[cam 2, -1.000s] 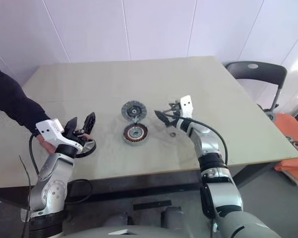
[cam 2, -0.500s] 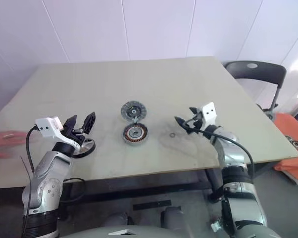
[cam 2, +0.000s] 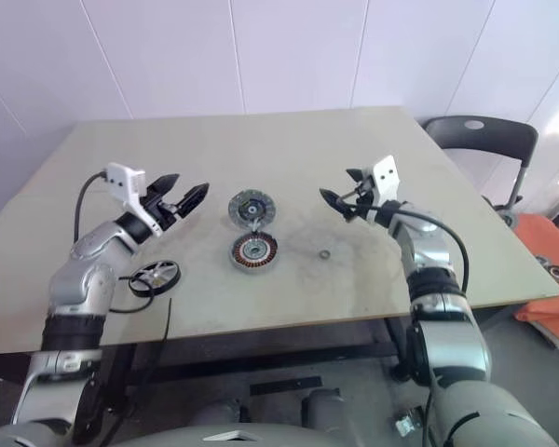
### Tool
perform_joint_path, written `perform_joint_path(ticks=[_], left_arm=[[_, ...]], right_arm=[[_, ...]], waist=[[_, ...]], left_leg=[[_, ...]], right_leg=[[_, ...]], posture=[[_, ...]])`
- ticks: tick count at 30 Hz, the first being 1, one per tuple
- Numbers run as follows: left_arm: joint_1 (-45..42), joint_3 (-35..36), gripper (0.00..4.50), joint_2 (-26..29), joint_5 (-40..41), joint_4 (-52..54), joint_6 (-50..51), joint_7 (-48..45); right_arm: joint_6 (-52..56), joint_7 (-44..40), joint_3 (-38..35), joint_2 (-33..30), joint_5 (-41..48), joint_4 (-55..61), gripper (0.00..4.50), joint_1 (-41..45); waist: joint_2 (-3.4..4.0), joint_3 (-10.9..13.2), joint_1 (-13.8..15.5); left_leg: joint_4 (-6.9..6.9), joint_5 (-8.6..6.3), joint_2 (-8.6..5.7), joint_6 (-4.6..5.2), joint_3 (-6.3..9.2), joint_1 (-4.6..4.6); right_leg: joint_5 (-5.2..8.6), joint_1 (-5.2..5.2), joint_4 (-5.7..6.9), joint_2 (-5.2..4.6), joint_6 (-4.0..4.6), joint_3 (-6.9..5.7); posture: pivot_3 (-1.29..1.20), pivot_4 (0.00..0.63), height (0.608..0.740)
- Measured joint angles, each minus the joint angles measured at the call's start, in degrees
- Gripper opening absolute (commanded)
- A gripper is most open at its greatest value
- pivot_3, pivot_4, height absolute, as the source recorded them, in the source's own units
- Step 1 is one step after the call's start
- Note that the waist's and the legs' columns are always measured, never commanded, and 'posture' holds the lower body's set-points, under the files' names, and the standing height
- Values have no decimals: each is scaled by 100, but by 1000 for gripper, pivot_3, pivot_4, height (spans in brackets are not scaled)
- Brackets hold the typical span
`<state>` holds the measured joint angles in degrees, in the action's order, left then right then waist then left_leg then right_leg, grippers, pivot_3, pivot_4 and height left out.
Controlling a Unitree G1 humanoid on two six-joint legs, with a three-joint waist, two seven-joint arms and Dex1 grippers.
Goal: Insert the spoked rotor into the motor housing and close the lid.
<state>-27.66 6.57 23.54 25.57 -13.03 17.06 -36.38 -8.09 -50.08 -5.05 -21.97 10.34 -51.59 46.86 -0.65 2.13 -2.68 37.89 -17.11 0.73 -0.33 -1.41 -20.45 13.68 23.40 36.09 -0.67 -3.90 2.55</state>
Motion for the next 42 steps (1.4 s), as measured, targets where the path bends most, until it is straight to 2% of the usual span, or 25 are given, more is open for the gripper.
perform_joint_path(ticks=[5, 9, 12, 17, 20, 24, 32, 42], left_arm=[[-387, -247, 4500, 324, -311, -1133, -243, -873], [-400, -347, 4500, 785, -403, -1401, -211, -1658], [-282, -418, 4500, 1255, -399, -1211, 53, -2264], [764, -592, 4500, 2116, -313, 81, 552, -3269], [847, -496, 4500, 2318, -47, 572, 926, -3467], [603, -441, 4500, 2353, 87, 770, 1074, -3515], [65, -572, 4500, 2534, -234, 148, 762, -3901], [-69, -476, 4500, 2472, -355, -232, 385, -3764]], right_arm=[[-390, -434, 233, 106, -251, -786, 4492, 535], [-478, -1315, 472, 111, -349, -1086, 4492, 658], [-429, -2036, 567, 58, -350, -1119, 4492, 719], [-90, -3071, 679, -196, -341, -1007, 4492, 811], [69, -3455, 731, -229, -340, -859, 4492, 829], [151, -3676, 842, -125, -345, -755, 4492, 910], [144, -3927, 968, -79, -508, -840, 4492, 1212], [-200, -3497, 967, -76, -707, -932, 4492, 1307]], waist=[[1, 1, -51], [2, 2, -99], [6, 4, -135], [9, 6, -143], [10, 7, -102], [11, 7, -123], [12, 8, -129], [12, 8, -133]], left_leg=[[-24, -4, 5, 5, -8, -3], [-34, -3, 12, 5, -5, -4], [-35, -4, 10, 5, -8, -1], [-50, -4, 14, 4, -13, -1], [-50, -2, 14, 2, -4, -1], [-42, -1, 11, 0, -5, 8], [-46, -1, 10, -1, -11, -3], [-46, -1, 9, -1, -14, -2]], right_leg=[[0, 20, 1, -4, -2, 15], [0, 25, 3, -8, -2, 18], [0, 24, 5, -14, -2, 19], [0, 37, 11, -28, -1, 26], [0, 37, 17, -33, -1, 16], [0, 30, 24, -32, 0, 17], [0, 45, 25, -18, 0, 22], [-1, 46, 28, -24, 0, 25]], posture=[[0, 0, 740], [0, 0, 740], [0, 0, 740], [0, 0, 740], [0, 0, 740], [0, 0, 740], [0, 0, 740], [0, 0, 740]])
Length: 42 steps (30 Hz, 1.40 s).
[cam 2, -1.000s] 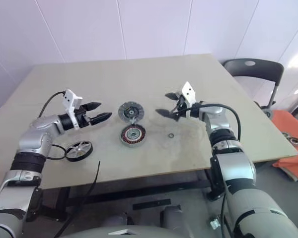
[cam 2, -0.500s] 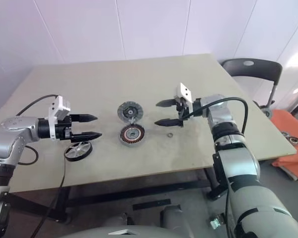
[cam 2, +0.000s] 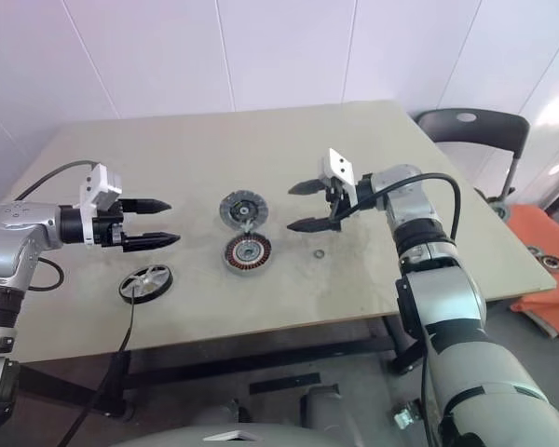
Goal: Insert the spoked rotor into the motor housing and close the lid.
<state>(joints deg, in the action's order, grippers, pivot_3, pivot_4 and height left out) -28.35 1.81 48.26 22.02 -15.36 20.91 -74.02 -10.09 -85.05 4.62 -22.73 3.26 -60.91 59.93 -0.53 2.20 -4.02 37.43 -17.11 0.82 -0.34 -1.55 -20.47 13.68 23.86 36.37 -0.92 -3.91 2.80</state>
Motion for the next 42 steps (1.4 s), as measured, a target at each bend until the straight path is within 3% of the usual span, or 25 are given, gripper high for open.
perform_joint_path(ticks=[11, 18, 42], left_arm=[[897, 361, 4500, 74, 451, 892, 530, 60], [802, 285, 4500, -357, 461, 877, 560, 283], [868, 307, 4500, -374, 452, 871, 463, 307]], right_arm=[[298, -118, -76, -276, 45, -67, 4492, -34], [878, -294, -108, -170, 256, 125, 4492, -210], [658, -111, -152, -282, 263, 424, 4492, -434]], waist=[[0, 0, 3], [-1, 0, 7], [0, 0, -1]], left_leg=[[3, 0, 0, 0, -4, 0], [22, 0, -1, 0, -3, -1], [64, 0, -1, 1, -4, 9]], right_leg=[[0, 7, 13, -11, 0, 4], [0, 7, 31, -8, 0, 3], [1, -1, 71, 8, 0, 6]], posture=[[0, 0, 740], [0, 0, 740], [0, 0, 740]])
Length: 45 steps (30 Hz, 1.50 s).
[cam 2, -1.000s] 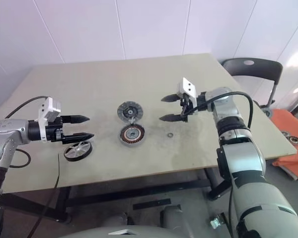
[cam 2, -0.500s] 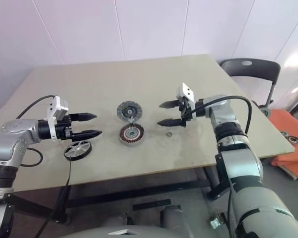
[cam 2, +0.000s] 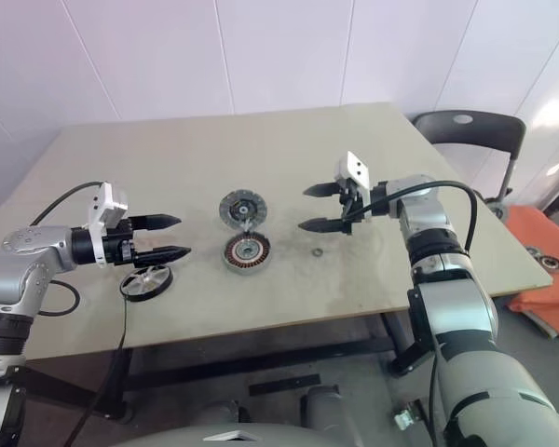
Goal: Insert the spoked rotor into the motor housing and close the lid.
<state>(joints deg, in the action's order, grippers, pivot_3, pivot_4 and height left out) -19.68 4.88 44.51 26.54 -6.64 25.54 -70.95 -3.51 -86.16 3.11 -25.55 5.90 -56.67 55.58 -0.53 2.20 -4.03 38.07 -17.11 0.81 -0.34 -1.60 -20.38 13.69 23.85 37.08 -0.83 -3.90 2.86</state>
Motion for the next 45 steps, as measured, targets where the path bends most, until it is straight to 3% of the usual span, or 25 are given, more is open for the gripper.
perform_joint_path(ticks=[19, 45], left_arm=[[255, 22, 4500, -78, 146, 211, 93, 118], [369, 310, 4500, -47, 93, 101, -224, 524]], right_arm=[[396, -134, -9, -156, 8, 191, 4492, -155], [-364, 433, -2, 30, -123, -631, 4492, 378]], waist=[[0, 0, 1], [0, 0, -1]], left_leg=[[1, 0, 0, 0, 0, -1], [0, 0, 2, 0, 0, 0]], right_leg=[[0, 0, -2, 0, 0, 0], [0, 0, -1, -1, 0, 2]], posture=[[0, 0, 740], [0, 0, 740]])
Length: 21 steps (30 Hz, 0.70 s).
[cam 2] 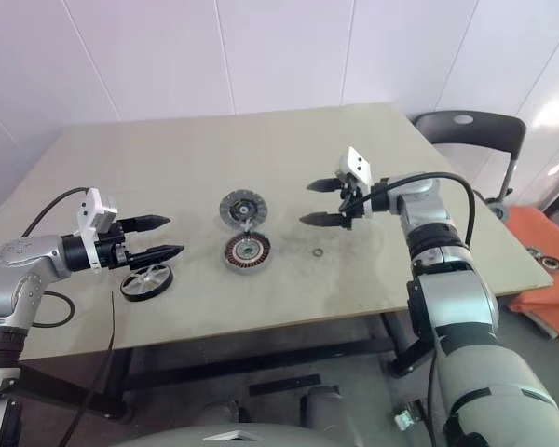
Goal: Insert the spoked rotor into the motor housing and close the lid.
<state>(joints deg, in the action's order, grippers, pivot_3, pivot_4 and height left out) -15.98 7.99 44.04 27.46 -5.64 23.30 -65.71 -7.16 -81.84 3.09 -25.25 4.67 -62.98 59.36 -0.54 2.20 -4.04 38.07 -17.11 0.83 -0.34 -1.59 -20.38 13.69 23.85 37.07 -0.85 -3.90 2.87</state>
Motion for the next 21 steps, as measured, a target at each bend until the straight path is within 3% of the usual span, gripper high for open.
perform_joint_path(ticks=[21], left_arm=[[-497, -12, 4500, -268, -320, -324, -358, 601]], right_arm=[[-146, 274, -237, 353, 70, -396, 4492, 357]], waist=[[0, 0, 1]], left_leg=[[-1, 0, 0, 0, 0, -3]], right_leg=[[-1, 4, 3, -12, 0, 1]], posture=[[0, 0, 740]])
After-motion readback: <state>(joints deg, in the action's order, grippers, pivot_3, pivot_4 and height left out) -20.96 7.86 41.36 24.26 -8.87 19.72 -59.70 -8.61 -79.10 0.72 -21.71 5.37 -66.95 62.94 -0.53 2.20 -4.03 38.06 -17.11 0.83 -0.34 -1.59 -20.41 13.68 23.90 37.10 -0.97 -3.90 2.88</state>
